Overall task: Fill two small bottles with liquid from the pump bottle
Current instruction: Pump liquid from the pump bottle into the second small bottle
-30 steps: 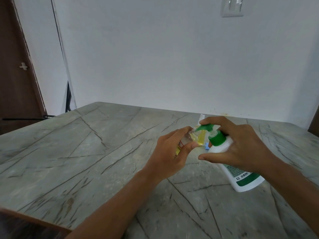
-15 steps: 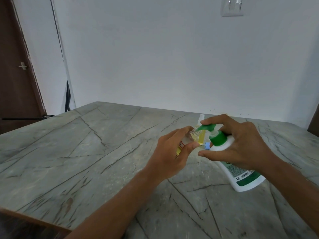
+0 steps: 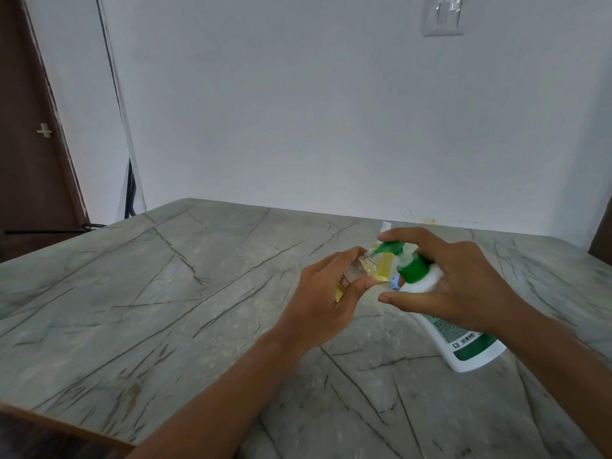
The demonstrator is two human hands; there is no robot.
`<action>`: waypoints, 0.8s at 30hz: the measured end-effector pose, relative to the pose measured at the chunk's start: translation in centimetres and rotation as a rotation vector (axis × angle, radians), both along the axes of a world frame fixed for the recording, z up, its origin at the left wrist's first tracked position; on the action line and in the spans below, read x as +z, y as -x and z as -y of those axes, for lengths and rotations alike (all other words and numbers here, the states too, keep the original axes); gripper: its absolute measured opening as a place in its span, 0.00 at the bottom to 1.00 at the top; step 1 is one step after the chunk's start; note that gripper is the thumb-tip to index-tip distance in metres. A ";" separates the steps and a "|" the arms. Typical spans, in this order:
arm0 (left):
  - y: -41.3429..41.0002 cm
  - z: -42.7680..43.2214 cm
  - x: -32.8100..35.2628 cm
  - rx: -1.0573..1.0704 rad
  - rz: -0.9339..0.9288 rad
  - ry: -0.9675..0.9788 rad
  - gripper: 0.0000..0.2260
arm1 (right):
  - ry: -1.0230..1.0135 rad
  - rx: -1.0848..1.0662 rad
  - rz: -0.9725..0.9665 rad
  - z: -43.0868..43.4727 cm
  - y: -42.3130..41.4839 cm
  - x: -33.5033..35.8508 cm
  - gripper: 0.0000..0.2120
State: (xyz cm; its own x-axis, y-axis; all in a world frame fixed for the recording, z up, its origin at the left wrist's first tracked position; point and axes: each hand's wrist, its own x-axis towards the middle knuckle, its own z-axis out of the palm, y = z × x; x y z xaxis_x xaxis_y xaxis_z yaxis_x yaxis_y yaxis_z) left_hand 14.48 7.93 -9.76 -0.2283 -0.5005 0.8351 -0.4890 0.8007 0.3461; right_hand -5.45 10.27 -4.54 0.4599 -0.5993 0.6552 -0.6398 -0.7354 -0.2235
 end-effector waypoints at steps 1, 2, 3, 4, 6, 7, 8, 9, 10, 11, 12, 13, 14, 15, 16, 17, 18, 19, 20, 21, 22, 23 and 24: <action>0.0 0.0 0.0 -0.001 0.001 -0.003 0.20 | -0.003 -0.004 -0.004 0.0 0.0 0.0 0.34; 0.1 0.0 0.0 0.001 0.005 -0.004 0.20 | -0.008 -0.003 -0.001 -0.1 0.1 -0.1 0.35; 0.1 0.0 0.0 0.002 0.010 -0.005 0.19 | -0.005 -0.001 0.001 -0.1 0.2 -0.1 0.35; 0.2 0.0 0.0 0.003 0.011 -0.006 0.19 | 0.005 -0.003 -0.001 -0.1 0.2 -0.1 0.34; 0.3 -0.1 -0.1 0.000 0.004 -0.008 0.20 | 0.018 0.000 0.007 -0.2 0.3 -0.1 0.32; 0.4 -0.1 -0.1 -0.006 0.000 -0.007 0.20 | 0.015 0.010 0.021 -0.2 0.3 -0.1 0.31; 0.4 -0.1 -0.1 -0.013 -0.001 -0.005 0.20 | 0.013 0.022 0.038 -0.3 0.3 0.0 0.31; 0.4 -0.1 -0.1 -0.020 -0.002 -0.004 0.21 | 0.014 0.031 0.053 -0.3 0.3 0.0 0.30; 0.4 -0.1 -0.1 -0.025 -0.002 -0.003 0.21 | 0.014 0.037 0.064 -0.4 0.3 0.0 0.30; 0.4 -0.1 -0.1 -0.028 -0.003 0.000 0.21 | 0.014 0.043 0.073 -0.4 0.3 0.0 0.30; 0.4 -0.1 -0.1 -0.028 -0.004 0.004 0.21 | 0.012 0.048 0.081 -0.4 0.3 0.0 0.30; 0.4 -0.1 -0.2 -0.026 -0.004 0.005 0.21 | 0.010 0.051 0.089 -0.3 0.4 0.0 0.30; 0.4 -0.1 -0.2 -0.027 -0.004 0.005 0.21 | 0.006 0.053 0.096 -0.2 0.5 0.0 0.30; 0.4 -0.1 -0.2 -0.033 0.000 0.006 0.21 | 0.002 0.058 0.103 -0.1 0.5 -0.1 0.29; 0.4 -0.2 -0.3 -0.040 0.008 0.008 0.20 | -0.001 0.065 0.111 0.0 0.6 -0.1 0.28; 0.5 -0.2 -0.3 -0.047 0.019 0.011 0.20 | -0.002 0.070 0.118 0.0 0.7 -0.2 0.27; 0.5 -0.2 -0.4 -0.053 0.030 0.013 0.20 | -0.004 0.070 0.123 0.1 0.8 -0.3 0.27; 0.5 -0.2 -0.4 -0.058 0.035 0.013 0.20 | -0.009 0.066 0.124 0.1 0.8 -0.3 0.27; 0.5 -0.2 -0.5 -0.062 0.036 0.011 0.20 | -0.015 0.057 0.121 0.1 0.9 -0.4 0.27; 0.5 -0.1 -0.5 -0.062 0.035 0.010 0.21 | -0.019 0.041 0.109 0.1 0.9 -0.4 0.27; 0.5 -0.1 -0.5 -0.054 0.032 0.008 0.21 | -0.018 0.023 0.086 0.2 1.0 -0.4 0.27; 0.4 0.0 -0.5 -0.043 0.025 0.005 0.21 | -0.014 0.007 0.057 0.2 1.0 -0.4 0.28; 0.4 0.0 -0.5 -0.034 0.018 0.003 0.21 | -0.012 -0.005 0.030 0.2 1.0 -0.5 0.29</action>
State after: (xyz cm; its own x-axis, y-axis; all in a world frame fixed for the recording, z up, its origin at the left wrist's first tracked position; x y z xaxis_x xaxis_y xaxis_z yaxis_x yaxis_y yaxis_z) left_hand 14.08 7.94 -10.25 -0.2596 -0.4897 0.8324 -0.4679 0.8178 0.3352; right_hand -6.48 10.03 -5.02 0.4370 -0.6097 0.6613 -0.6363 -0.7292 -0.2518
